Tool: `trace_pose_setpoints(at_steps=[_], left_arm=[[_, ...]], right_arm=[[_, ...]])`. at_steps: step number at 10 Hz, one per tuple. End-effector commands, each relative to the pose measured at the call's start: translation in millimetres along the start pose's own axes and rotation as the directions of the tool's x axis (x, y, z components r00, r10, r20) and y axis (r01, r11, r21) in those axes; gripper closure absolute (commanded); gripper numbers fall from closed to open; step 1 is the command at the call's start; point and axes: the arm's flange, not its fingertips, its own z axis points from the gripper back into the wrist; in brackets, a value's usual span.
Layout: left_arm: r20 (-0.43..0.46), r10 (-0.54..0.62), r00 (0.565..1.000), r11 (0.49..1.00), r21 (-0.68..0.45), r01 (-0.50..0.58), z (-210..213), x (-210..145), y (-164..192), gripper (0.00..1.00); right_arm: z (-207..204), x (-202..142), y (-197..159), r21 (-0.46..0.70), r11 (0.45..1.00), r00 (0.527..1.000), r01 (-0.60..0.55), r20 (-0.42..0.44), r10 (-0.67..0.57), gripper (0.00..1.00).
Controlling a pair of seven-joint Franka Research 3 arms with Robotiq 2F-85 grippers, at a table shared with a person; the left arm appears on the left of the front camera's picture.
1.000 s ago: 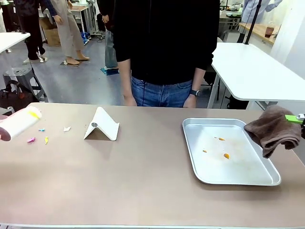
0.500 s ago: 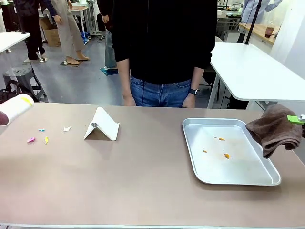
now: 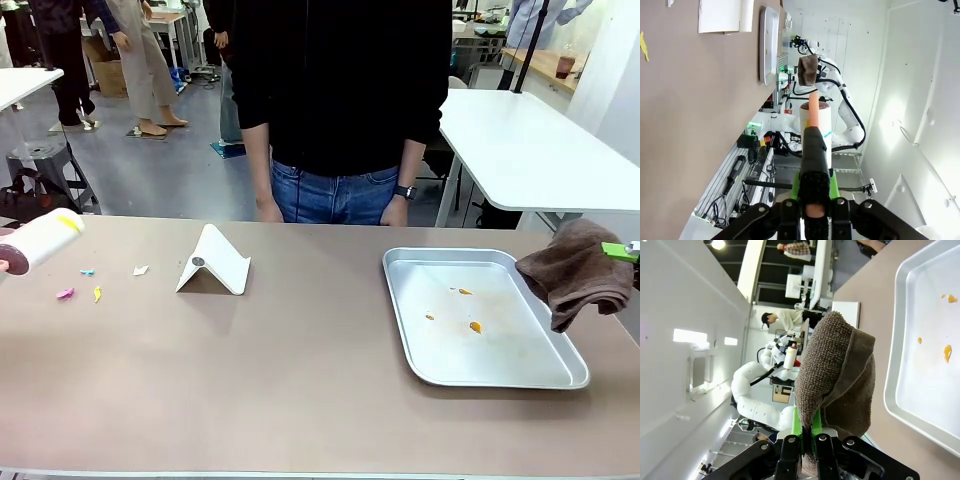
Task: Clean the surface of the table.
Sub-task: Hold the Lint Roller with your left hand and the towel with your right hand, then if a person points to the right, clean the right side of the table with your right hand, and if they point to the left, clean the left side with your left hand.
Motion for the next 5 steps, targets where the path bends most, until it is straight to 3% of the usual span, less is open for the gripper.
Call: trace_pose_setpoints(at_steps=[1, 5], left_arm=[[-0.005, -0.016, 1.0, 1.0, -0.003, 0.016, 5.9, -7.9, -5.6, 1.0], [-0.005, -0.016, 1.0, 1.0, -0.003, 0.016, 5.9, -7.9, -5.6, 1.0]], right_arm=[[0.6, -0.3, 1.9, 0.008, 1.0, 1.0, 0.014, -0.001, -0.014, 1.0], [0.6, -0.3, 1.9, 0.008, 1.0, 1.0, 0.014, -0.001, -0.014, 1.0]])
